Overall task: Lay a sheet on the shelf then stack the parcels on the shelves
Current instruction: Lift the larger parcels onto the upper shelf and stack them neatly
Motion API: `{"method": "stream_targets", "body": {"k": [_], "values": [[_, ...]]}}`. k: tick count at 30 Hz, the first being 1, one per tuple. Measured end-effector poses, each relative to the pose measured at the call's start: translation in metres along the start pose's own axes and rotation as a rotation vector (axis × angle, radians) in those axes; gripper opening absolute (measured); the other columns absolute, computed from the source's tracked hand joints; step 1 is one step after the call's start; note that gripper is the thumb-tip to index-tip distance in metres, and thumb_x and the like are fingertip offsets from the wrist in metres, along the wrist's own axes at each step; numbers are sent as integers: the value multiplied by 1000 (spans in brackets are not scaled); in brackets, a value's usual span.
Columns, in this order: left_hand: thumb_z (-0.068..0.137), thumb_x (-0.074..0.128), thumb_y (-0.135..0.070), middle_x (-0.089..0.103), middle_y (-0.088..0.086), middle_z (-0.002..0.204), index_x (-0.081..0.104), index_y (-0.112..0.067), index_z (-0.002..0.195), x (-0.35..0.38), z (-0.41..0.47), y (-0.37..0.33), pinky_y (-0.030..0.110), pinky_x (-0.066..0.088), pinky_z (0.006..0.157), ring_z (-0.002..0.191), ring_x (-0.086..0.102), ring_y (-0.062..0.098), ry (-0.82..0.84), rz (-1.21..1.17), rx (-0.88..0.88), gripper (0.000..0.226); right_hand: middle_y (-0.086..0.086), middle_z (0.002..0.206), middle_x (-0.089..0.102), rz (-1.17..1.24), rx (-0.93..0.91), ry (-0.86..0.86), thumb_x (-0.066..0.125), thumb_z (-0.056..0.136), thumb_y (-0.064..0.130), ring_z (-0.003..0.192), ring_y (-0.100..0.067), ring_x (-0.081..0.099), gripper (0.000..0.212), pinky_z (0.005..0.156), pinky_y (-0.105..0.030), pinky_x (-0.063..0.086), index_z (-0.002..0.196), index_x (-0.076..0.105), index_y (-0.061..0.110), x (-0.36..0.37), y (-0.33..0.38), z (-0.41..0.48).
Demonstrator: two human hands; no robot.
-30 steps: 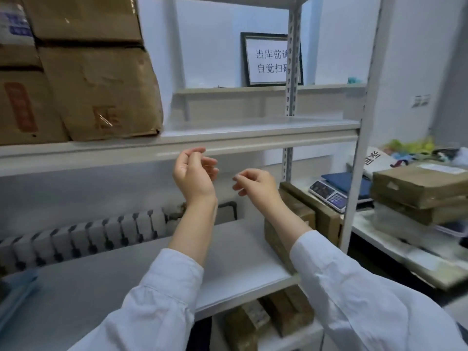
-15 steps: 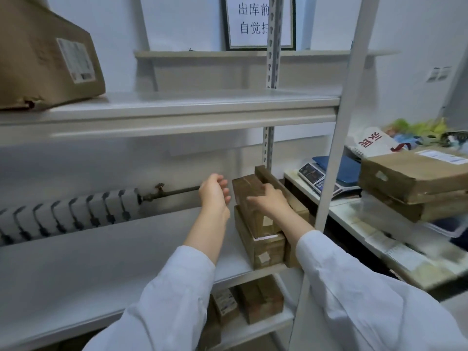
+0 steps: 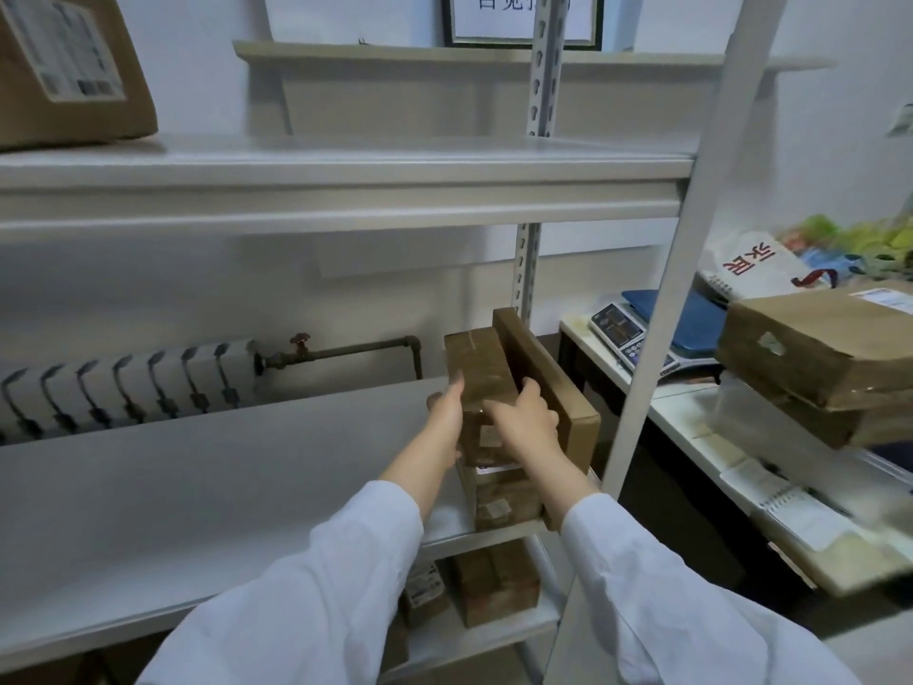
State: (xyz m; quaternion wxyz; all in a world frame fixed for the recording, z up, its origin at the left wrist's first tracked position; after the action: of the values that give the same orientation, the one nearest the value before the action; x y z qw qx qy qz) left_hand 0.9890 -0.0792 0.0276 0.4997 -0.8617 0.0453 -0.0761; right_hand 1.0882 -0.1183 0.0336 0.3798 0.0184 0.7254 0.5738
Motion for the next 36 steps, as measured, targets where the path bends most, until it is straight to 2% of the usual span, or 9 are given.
{"method": "stream_targets", "body": {"k": [4,8,11,13,16,20,23,31,36], "values": [[67,59,-74,41,11,137,25,-26,141,-5,11,0,41,46,89,121,46,35,-67,117,55,94,-8,118,57,450,34,54,45,94,22,104,-21,56,42,84,-33,47,135,42,12,2,-2,6],[55,76,-63,29,12,133,33,-29,137,-26,25,3,47,48,96,120,42,37,-249,344,63,99,-12,112,61,608,58,167,47,93,6,92,-22,64,40,74,-28,54,132,41,13,10,-3,10],[60,74,-54,41,14,128,43,-24,130,-42,35,13,46,54,87,107,54,36,-282,215,126,83,-11,129,52,305,-8,138,53,91,8,111,-24,56,49,90,-36,52,137,37,14,16,-16,12],[60,72,-53,47,13,126,46,-23,128,-53,38,20,47,57,81,102,58,34,-301,125,172,79,-14,144,36,-23,2,145,58,89,26,131,-32,38,63,108,-45,37,144,28,16,21,-29,15],[49,72,-58,48,11,127,46,-27,129,-65,41,30,48,57,81,101,59,33,-285,6,197,89,-17,151,18,-285,85,237,57,83,57,138,-39,21,88,114,-49,22,148,14,18,34,-44,18],[49,72,-54,51,12,127,49,-26,124,-77,40,41,44,59,75,100,61,32,-289,-174,178,84,-21,155,8,-505,96,256,56,76,67,141,-41,13,100,117,-49,15,150,7,19,51,-50,20],[48,70,-56,51,12,128,46,-24,129,-80,37,42,39,59,72,105,59,31,-277,-179,185,90,-25,155,5,-564,121,251,58,74,70,142,-41,12,107,117,-45,12,150,3,18,55,-52,20],[40,70,-60,51,12,128,43,-21,132,-81,31,44,34,59,65,109,58,31,-296,-236,187,103,-22,142,32,-468,86,160,70,66,62,132,-39,32,105,111,-44,22,144,17,17,48,-42,23],[70,71,-45,59,13,121,47,-16,129,-82,28,44,32,58,65,103,62,29,-307,-305,217,69,-21,142,30,-378,27,122,69,68,63,132,-40,30,102,110,-47,25,143,19,17,39,-26,23]]}}
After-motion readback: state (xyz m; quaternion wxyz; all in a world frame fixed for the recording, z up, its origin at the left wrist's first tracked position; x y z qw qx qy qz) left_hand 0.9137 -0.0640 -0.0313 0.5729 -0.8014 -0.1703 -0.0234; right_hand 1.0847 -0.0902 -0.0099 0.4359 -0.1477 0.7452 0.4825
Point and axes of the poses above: each hand's wrist, its own z-axis towards the middle knuckle, its own x-axis out of the palm, y = z × x, the point moved 4 cm from there along z, towards the middle knuckle
